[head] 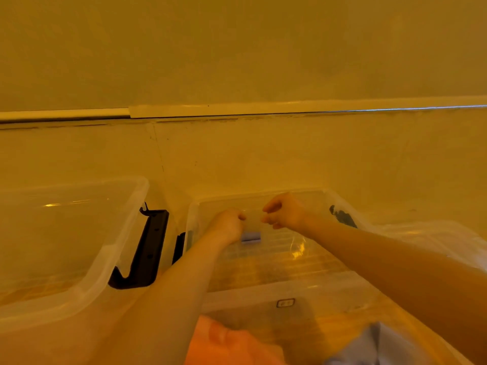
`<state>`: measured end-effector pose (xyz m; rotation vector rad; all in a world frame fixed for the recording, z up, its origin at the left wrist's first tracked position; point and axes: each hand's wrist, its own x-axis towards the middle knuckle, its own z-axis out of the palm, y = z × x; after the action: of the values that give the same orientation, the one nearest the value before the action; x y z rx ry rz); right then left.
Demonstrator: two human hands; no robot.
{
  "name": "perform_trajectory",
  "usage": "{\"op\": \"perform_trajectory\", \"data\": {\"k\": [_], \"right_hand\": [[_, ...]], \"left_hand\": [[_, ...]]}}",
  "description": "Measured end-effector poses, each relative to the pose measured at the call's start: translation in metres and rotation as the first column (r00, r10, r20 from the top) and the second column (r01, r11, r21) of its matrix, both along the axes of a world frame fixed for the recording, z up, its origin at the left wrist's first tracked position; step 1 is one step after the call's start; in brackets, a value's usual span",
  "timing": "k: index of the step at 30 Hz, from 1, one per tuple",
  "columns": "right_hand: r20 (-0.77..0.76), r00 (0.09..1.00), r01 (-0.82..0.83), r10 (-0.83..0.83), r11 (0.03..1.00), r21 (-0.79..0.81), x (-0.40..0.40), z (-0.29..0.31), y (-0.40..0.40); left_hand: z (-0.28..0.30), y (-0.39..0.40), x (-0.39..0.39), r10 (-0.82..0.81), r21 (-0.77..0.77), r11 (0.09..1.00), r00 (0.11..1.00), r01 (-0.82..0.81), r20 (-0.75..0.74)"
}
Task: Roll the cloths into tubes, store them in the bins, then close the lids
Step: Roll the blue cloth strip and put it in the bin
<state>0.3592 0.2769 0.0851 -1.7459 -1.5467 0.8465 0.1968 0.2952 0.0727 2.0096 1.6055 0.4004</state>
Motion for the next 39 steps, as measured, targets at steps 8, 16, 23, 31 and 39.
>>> {"op": "perform_trajectory", "data": {"k": [8,16,23,31,39], "right_hand": [[-0.288,0.953,0.147,-0.097,0.977,0.157,0.008,0.09,-0.127],[-0.393,0.909,0.213,-0.137,0.965,0.156,0.018,0.081,-0.274],[-0.371,0.902,0.266,-0.222,0.962,0.07,0.017,-0.01,-0.359],[-0.05,0.982,0.185,-0.181,0.978,0.093,0.005,-0.085,-0.386],[0.104,0.975,0.177,-0.197,0.969,0.171,0.004,-0.095,-0.388]], "left_hand": [[0.057,-0.104,-0.011,-0.127,0.207,0.977,0.914,0.049,0.385],[0.059,-0.226,-0.016,-0.186,0.244,0.967,0.837,0.065,0.514],[-0.02,-0.311,-0.005,-0.071,0.079,0.996,0.821,0.031,0.567],[-0.082,-0.347,0.009,-0.042,-0.02,0.998,0.847,0.062,0.53],[-0.085,-0.342,0.016,-0.089,-0.019,0.993,0.852,0.115,0.517]]}}
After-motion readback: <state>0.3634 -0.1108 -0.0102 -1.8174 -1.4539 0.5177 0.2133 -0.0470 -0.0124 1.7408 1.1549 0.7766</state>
